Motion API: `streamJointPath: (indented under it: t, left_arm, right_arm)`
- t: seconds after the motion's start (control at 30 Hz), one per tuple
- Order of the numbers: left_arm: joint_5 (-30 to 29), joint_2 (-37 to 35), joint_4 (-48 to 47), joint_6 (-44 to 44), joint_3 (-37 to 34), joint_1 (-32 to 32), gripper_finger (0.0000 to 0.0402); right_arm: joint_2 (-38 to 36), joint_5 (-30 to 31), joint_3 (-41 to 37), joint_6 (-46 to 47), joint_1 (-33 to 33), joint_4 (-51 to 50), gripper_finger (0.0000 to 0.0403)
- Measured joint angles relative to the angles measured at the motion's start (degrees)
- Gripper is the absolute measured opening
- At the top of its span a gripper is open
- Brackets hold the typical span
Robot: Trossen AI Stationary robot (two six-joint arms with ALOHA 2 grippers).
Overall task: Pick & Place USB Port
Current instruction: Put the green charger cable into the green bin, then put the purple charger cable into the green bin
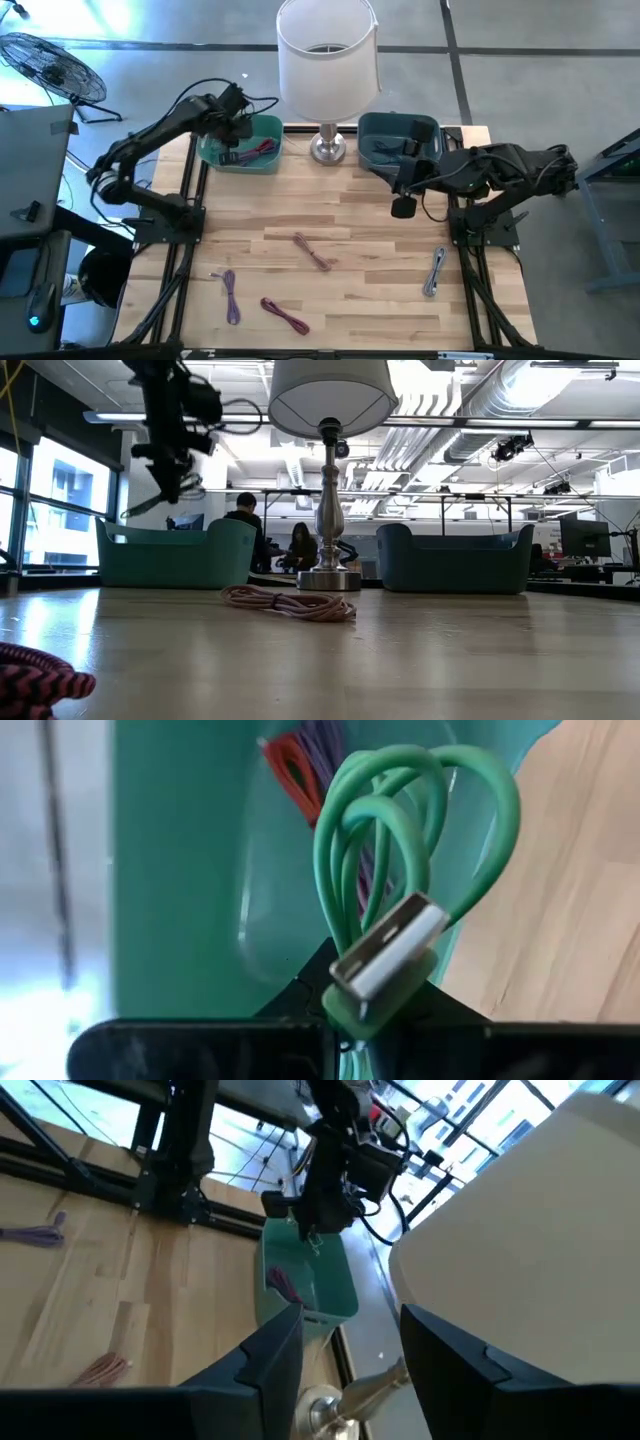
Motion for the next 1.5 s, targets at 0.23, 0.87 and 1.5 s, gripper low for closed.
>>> streamJointPath:
  t: [0.23,0.87,1.5]
  left_arm:
    - [1.12,6.4,1.04,2.13,0.0,0.63,0.001]
    - [4.02,9.58,1.64,2.91,-0.02,0.67,0.0013]
    - [4.72,9.58,-2.6,-1.62,-0.02,0.63,0.0083]
  right_arm:
    - [0.02,-0.43,0.0,1.88,0.0,-1.26,0.0161]
    - [0.02,-2.11,0.0,5.07,-0.02,-4.02,0.0161]
    - [0.02,-5.0,0.0,5.07,-0.02,-4.12,0.0161]
